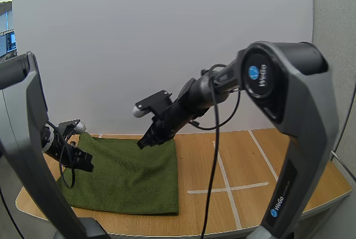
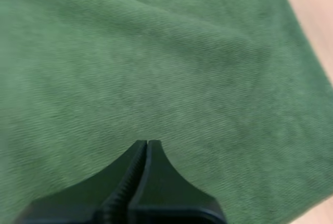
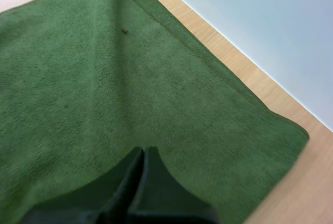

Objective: Fold the towel

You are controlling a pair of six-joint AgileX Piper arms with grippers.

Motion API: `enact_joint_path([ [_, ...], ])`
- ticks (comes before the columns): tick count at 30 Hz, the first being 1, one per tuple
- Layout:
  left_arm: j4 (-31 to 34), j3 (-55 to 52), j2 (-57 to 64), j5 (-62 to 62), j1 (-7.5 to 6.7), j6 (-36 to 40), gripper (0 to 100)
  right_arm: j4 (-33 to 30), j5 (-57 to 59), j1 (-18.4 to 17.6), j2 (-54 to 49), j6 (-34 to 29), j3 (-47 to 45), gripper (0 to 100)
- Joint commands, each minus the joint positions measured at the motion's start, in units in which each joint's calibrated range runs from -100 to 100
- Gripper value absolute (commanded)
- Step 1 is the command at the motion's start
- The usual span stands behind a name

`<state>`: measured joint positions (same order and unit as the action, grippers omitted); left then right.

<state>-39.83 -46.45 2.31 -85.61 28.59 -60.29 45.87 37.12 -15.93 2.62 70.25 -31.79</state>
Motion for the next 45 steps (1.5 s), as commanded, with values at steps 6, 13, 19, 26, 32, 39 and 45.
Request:
enact_joint_path([
  [6,0.65,-7.15,7.99,14.90,0.05,-1.34,0,1.11,-8.19,-3.37,6.04,0.22,5.97,0],
  [13,0.90,-11.58,8.03,25.83,0.05,-1.34,0,3.18,-5.10,-3.40,11.66,0.13,15.15,0],
  [19,0.77,-13.99,8.03,32.13,0.05,-1.34,0,4.85,-2.91,-3.40,17.49,0.13,21.15,0],
  [26,-1.07,-14.78,7.91,38.06,-0.02,-1.34,0,6.65,-0.40,-3.40,20.61,0.13,23.88,0],
  [32,-2.76,-14.92,7.78,41.57,-0.35,-1.34,0,7.50,1.13,-3.77,21.91,0.13,23.88,0],
  [39,-2.64,-15.38,3.80,45.37,-0.60,-1.34,0,7.50,2.06,-4.55,21.91,0.13,23.88,0],
  [45,-2.30,-15.71,1.43,49.39,-0.60,-1.34,0,7.90,1.73,-4.63,21.91,0.13,23.88,0],
])
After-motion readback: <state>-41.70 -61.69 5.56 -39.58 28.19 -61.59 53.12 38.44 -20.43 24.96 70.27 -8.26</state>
